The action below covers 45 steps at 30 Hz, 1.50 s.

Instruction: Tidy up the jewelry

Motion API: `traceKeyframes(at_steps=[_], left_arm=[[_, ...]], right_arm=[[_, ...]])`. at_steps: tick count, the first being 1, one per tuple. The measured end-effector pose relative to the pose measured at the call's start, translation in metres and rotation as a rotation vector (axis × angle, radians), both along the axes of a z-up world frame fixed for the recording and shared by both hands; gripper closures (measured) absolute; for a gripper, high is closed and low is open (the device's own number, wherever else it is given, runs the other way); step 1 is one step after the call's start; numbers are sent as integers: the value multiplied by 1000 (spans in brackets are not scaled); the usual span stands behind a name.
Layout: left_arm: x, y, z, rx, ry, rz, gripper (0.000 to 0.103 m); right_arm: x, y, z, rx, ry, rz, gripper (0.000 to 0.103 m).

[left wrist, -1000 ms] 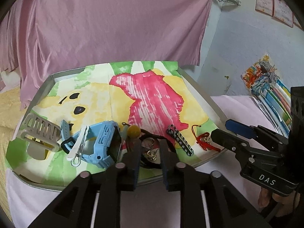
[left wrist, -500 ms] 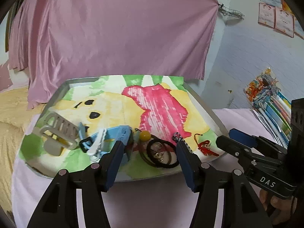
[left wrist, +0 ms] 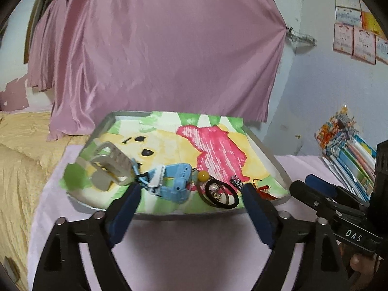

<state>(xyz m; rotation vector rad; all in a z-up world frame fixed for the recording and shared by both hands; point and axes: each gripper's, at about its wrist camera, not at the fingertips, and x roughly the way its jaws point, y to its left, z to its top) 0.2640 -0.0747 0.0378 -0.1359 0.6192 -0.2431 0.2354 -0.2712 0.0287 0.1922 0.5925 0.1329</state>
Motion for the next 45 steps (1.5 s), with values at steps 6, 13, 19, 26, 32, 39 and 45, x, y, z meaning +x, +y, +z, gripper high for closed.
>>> traceKeyframes(at_steps=[6, 13, 19, 26, 32, 39, 45], left_arm=[[-21, 15, 7, -6, -43, 39, 6], [-54, 27, 15, 10, -122, 80, 1], [-83, 38, 18, 20, -179, 106, 1], [-116, 48, 19, 37, -221, 120, 1], [-148, 56, 17, 52, -251, 135, 1], [-181, 62, 11, 63, -280, 143, 1], [-197, 61, 3, 79, -302, 146, 0]], right_arm=[[-20, 4, 7, 14, -56, -13, 22], [-47, 9, 12, 22, -115, -27, 10], [-74, 17, 16, 6, -160, -32, 6], [-110, 27, 21, -10, -219, -39, 6], [-141, 36, 19, -25, -250, -53, 5], [-173, 43, 19, -40, -268, -71, 5], [-196, 40, 18, -48, -291, -100, 5]])
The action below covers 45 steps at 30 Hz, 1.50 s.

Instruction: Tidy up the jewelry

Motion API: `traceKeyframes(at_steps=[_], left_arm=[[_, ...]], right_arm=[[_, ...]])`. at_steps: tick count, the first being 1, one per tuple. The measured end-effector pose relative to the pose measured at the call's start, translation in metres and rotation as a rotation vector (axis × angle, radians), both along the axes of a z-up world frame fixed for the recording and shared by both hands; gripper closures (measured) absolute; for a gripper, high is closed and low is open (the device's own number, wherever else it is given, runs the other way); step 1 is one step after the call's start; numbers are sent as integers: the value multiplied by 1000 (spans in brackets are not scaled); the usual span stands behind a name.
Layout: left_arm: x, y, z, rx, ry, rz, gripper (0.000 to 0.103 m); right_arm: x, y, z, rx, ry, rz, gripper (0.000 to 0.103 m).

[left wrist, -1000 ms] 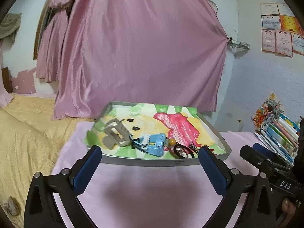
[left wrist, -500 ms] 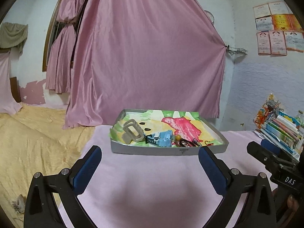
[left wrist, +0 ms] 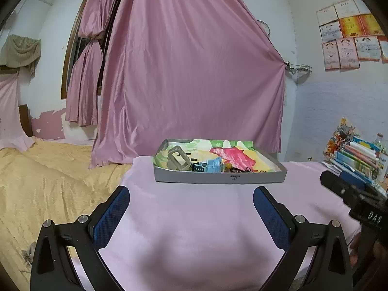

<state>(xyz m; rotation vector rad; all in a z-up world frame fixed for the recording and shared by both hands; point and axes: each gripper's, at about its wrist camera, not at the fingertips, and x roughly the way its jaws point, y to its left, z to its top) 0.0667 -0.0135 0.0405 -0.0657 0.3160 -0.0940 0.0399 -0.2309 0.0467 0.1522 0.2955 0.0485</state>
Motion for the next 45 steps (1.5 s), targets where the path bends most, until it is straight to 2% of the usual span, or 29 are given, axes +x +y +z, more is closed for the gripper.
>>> traceKeyframes(at_steps=[13, 45], left_arm=[[-27, 9, -8, 11, -29, 33, 1], [-28, 11, -8, 9, -31, 41, 0]], right_arm=[[-37, 2, -6, -39, -45, -24, 5], [-37, 8, -1, -41, -27, -12, 5]])
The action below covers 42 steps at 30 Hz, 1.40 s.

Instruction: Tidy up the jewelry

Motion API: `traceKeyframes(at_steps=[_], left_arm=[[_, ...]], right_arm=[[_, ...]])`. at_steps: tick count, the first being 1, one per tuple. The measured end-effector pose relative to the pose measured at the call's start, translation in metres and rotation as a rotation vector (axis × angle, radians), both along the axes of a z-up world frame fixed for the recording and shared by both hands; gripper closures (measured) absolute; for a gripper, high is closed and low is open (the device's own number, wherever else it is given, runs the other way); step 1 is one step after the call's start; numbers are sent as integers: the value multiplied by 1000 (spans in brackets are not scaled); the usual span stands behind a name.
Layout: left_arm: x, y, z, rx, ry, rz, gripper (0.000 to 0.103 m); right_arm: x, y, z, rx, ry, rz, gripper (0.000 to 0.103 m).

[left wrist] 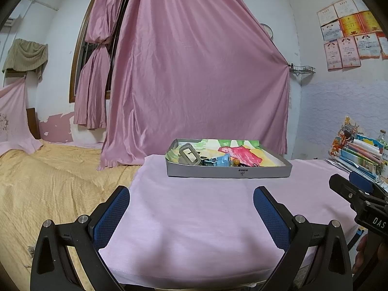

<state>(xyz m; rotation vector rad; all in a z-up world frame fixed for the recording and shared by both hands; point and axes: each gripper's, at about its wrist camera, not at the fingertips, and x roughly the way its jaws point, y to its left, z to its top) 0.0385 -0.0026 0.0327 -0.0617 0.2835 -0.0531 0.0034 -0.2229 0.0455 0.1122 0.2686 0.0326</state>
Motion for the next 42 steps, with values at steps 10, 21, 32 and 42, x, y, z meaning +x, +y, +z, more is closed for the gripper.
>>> traceKeyframes(at_steps=[10, 21, 32, 42], left_arm=[[0, 2, 0, 1, 1, 0, 0], [0, 2, 0, 2, 1, 0, 0], [0, 3, 0, 2, 1, 0, 0], [1, 4, 0, 4, 3, 0, 0]], right_arm=[[0, 0, 1, 0, -1, -5, 5], [0, 0, 0, 0, -2, -5, 5], [-1, 0, 1, 0, -3, -8, 5], [-1, 0, 0, 1, -3, -7, 5]])
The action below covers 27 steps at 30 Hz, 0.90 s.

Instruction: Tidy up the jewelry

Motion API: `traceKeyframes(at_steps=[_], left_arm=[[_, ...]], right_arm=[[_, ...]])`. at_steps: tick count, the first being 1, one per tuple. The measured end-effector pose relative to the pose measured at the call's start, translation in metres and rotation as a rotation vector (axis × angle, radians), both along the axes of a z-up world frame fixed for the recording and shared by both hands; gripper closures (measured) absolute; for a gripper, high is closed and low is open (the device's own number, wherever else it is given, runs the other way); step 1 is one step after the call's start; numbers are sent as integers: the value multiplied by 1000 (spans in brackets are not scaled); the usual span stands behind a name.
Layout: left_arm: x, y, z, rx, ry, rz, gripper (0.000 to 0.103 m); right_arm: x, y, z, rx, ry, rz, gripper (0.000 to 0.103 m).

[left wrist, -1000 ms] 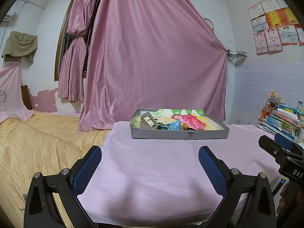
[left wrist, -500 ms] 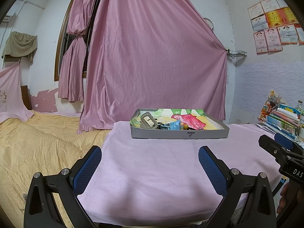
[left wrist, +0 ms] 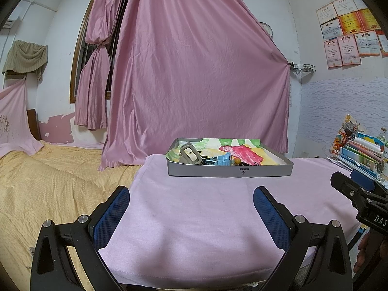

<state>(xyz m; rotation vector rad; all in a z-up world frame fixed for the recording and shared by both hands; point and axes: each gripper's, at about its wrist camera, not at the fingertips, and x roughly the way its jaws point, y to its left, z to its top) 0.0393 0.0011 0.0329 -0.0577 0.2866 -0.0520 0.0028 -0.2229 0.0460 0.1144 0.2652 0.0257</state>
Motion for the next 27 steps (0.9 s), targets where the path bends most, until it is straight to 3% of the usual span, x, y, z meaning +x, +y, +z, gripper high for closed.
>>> traceKeyframes(at_steps=[27], left_arm=[[1, 4, -3, 4, 11, -9, 0]], right_arm=[[2, 3, -6, 5, 11, 0, 5]])
